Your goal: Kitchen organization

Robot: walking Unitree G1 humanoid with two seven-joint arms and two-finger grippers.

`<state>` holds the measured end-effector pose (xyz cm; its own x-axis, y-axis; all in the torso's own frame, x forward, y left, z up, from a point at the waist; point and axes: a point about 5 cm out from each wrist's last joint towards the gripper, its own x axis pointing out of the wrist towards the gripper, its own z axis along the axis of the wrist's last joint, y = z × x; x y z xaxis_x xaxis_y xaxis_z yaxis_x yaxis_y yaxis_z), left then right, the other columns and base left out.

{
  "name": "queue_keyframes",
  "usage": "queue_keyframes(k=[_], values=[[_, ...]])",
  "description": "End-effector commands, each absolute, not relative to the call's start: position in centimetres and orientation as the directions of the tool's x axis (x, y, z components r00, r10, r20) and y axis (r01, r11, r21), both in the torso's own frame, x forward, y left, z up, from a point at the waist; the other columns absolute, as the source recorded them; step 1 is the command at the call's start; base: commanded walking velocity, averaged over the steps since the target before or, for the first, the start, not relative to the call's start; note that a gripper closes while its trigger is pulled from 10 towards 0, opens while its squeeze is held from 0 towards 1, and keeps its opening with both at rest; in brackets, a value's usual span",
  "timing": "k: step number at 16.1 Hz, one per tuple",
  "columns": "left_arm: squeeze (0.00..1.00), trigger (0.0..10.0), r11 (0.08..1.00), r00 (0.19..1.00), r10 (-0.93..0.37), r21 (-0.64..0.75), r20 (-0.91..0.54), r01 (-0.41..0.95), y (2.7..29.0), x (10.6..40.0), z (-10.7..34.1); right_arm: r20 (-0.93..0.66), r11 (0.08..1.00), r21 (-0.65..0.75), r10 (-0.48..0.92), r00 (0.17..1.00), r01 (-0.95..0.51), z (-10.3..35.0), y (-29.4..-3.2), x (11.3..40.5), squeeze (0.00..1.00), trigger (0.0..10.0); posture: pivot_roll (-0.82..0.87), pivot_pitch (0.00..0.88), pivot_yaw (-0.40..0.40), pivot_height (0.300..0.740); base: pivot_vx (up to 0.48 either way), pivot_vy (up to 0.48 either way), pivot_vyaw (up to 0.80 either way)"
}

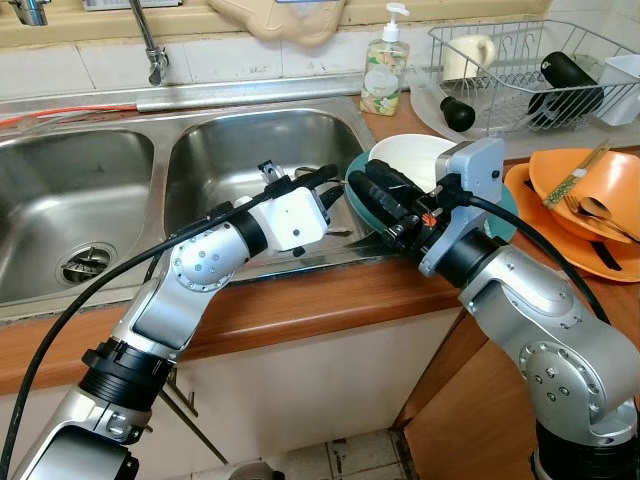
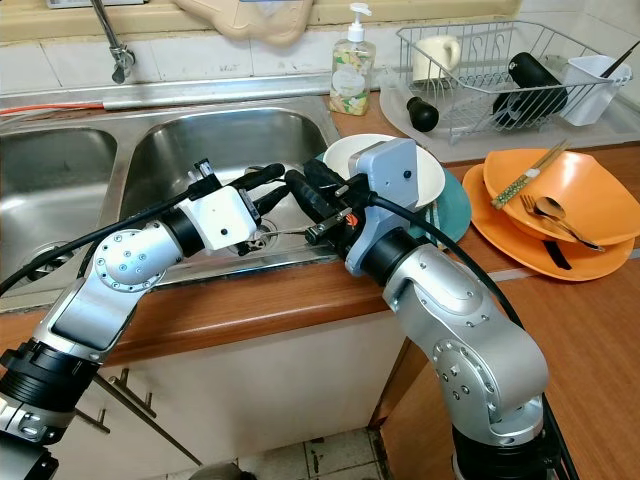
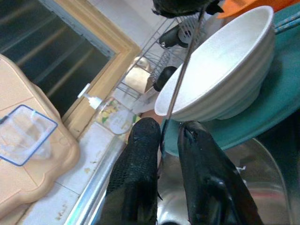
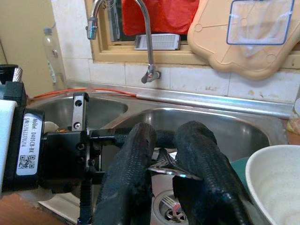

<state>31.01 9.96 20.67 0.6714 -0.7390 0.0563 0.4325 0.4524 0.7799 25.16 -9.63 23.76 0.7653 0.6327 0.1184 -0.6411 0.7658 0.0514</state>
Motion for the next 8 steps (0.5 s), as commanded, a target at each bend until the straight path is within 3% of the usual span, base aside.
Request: queue_keyframes(k=[1, 5, 6, 8], values=[[0.0, 10.0, 0.441, 0.675, -0.735, 0.801, 0.062, 0.406, 9.97, 31.37, 21.2, 0.125, 0.746, 0.037, 0.656, 0.744, -0.664, 24.17, -9.22, 24.99, 0.0, 0.0, -0.02, 0.0, 0.043, 0.74, 0.0, 0.0, 0.0], [0.0, 10.0, 0.428, 0.684, -0.728, 0.815, 0.055, 0.39, 9.95, 31.65, 21.06, 0.091, 0.728, 0.024, 0.681, 0.727, -0.685, 23.69, -8.93, 24.7, 0.0, 0.0, -0.02, 0.0, 0.046, 0.74, 0.0, 0.0, 0.0], [0.0, 0.4, 0.422, 0.685, -0.728, 0.817, 0.046, 0.394, 9.97, 31.71, 20.95, 0.086, 0.727, 0.022, 0.683, 0.725, -0.687, 23.58, -8.9, 24.63, 0.0, 0.0, -0.02, 0.0, 0.047, 0.74, 0.0, 0.0, 0.0], [0.0, 0.0, 0.413, 0.677, -0.735, 0.814, 0.034, 0.408, 9.9, 31.7, 20.81, 0.086, 0.729, 0.022, 0.68, 0.728, -0.684, 23.57, -8.92, 24.61, 0.0, 0.0, -0.02, 0.0, 0.048, 0.74, 0.0, 0.0, 0.0]])
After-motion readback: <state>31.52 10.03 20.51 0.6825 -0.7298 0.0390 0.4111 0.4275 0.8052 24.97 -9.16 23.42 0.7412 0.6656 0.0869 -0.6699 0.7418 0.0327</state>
